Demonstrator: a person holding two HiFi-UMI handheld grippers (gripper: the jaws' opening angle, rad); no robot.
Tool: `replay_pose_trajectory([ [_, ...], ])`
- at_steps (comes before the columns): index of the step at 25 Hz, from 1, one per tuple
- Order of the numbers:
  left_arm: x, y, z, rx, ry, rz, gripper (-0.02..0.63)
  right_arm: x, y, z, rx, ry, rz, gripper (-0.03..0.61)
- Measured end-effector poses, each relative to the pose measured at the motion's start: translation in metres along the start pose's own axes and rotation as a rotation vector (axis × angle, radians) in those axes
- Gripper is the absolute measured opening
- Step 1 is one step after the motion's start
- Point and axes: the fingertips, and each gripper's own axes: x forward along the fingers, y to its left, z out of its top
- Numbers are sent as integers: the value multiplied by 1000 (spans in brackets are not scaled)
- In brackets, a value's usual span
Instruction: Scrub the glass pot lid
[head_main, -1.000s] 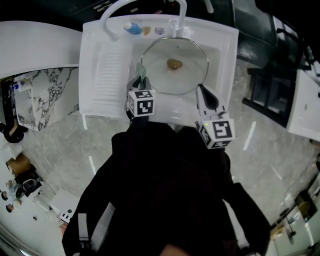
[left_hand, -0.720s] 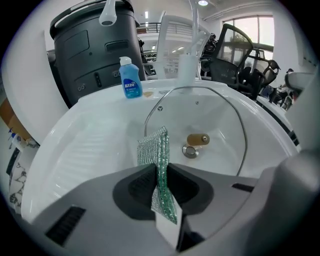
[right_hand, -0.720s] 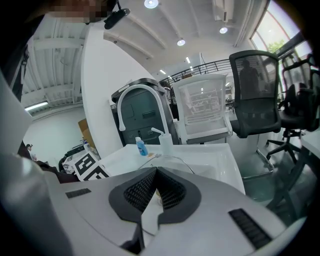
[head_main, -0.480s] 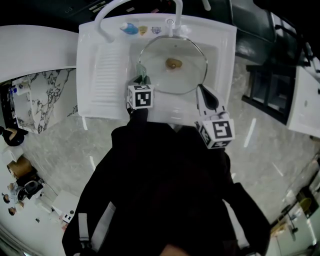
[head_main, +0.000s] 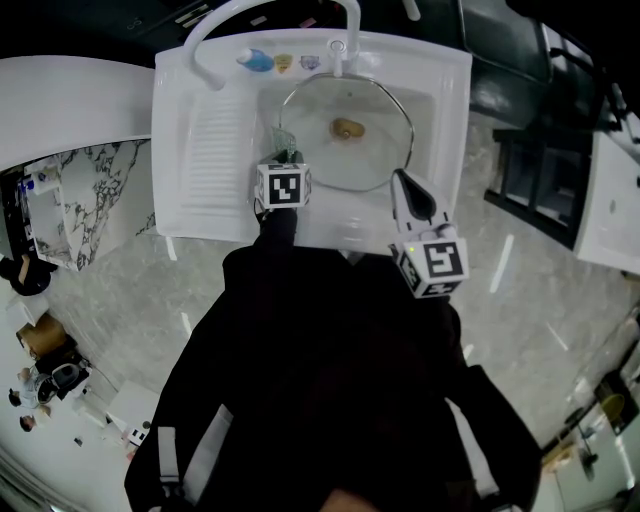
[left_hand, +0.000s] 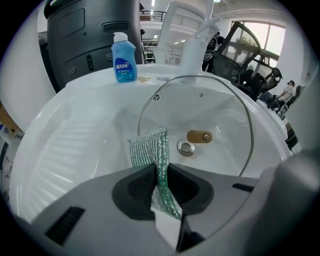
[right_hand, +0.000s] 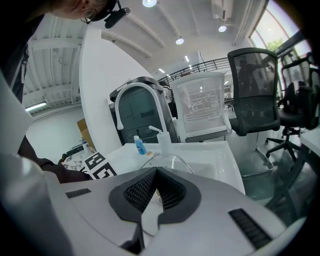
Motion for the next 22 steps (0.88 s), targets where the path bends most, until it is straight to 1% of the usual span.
replay_pose_trajectory([
  [2,-1,1,3,12,8,7,63,0,-2,1,2,2,-2,3],
  [5,4,-5,0,-4,15,-16,63,1,-3,1,4,4,-3,3],
  [9,8,-6,1,-7,15,-21,63,3,-4,-1,8,7,-2,3],
  [14,7,-3,2,0,43,-4,63,6,-6,-3,1,12,-4,3],
  [19,5,-2,5,16,52,11,63,8,-7,-2,4,11,1,2],
  [22,6,-8,6,13,51,-5,63,8,-8,-1,6,10,-1,3],
])
